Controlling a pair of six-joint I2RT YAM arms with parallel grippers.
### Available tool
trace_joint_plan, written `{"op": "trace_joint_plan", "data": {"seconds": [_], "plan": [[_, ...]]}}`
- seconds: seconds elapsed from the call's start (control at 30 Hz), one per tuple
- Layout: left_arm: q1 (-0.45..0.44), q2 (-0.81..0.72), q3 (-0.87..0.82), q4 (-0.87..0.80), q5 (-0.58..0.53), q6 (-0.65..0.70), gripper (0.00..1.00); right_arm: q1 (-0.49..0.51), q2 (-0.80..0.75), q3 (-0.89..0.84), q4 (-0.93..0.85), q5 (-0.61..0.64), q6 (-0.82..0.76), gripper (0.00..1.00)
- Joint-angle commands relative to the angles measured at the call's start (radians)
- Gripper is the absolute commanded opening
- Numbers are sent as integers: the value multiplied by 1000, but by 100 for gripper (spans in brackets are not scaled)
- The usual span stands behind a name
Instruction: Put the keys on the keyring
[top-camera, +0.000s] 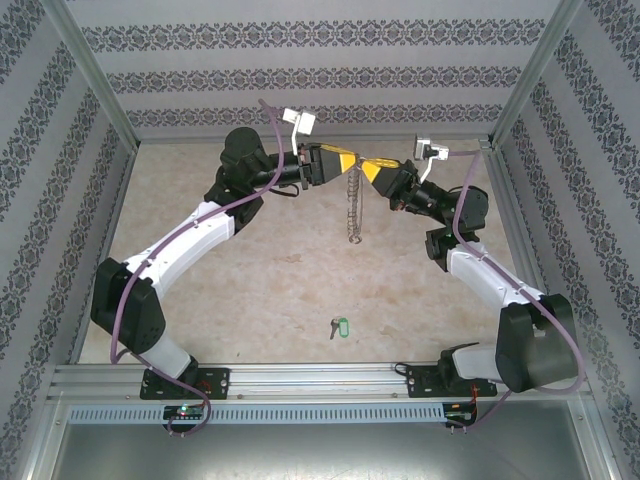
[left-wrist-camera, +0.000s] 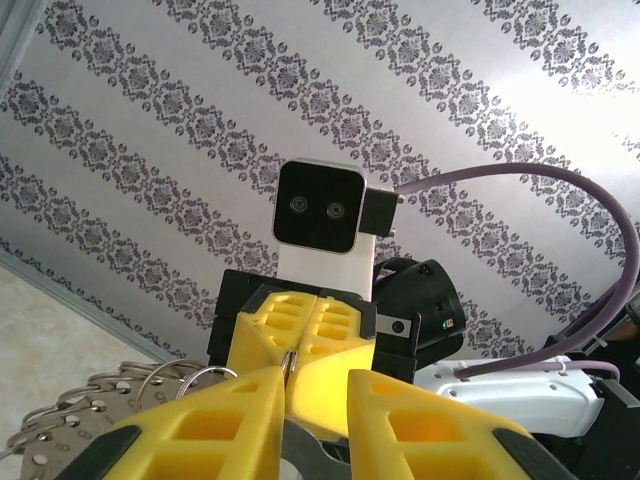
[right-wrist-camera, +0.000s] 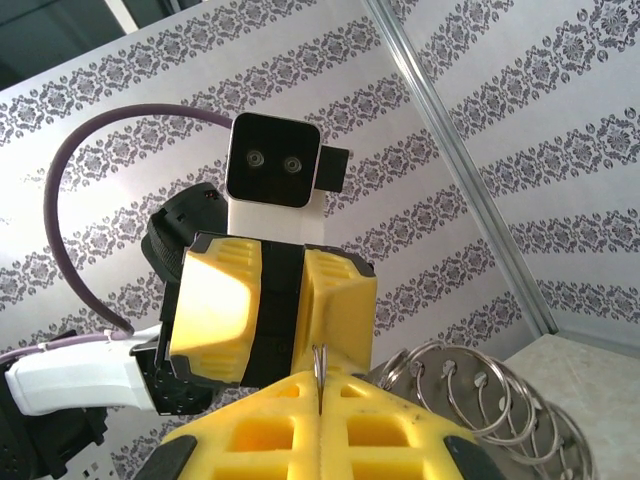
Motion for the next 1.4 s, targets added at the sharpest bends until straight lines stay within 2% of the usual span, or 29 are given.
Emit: {"op": "trace_joint_plan", "data": {"seconds": [0.0, 0.4, 0.47, 0.53, 0.63, 0.73, 1.03, 1.37], "plan": [[-16, 7, -7, 73, -1, -19, 23, 0, -1, 41, 77, 20, 5, 0], [-27, 21, -10, 54, -18, -2, 24, -1, -2, 35, 80, 20, 5, 0], [-29, 13, -17, 32, -33, 19, 29, -6, -3, 32, 80, 19, 5, 0], [-27, 1, -27, 15, -57, 38, 40, -10, -5, 27, 80, 21, 5, 0], [-27, -6, -30, 7, -62, 48, 43, -12, -5, 24, 82, 20, 8, 0], [-28, 1, -27, 17, -52, 39, 42, -11, -3, 25, 85, 20, 10, 0], [-36, 21, -10, 40, -30, 26, 31, -6, 6, 29, 86, 15, 11, 0], [-43, 27, -6, 47, -28, 29, 25, 0, 15, 32, 86, 6, 13, 0]]}}
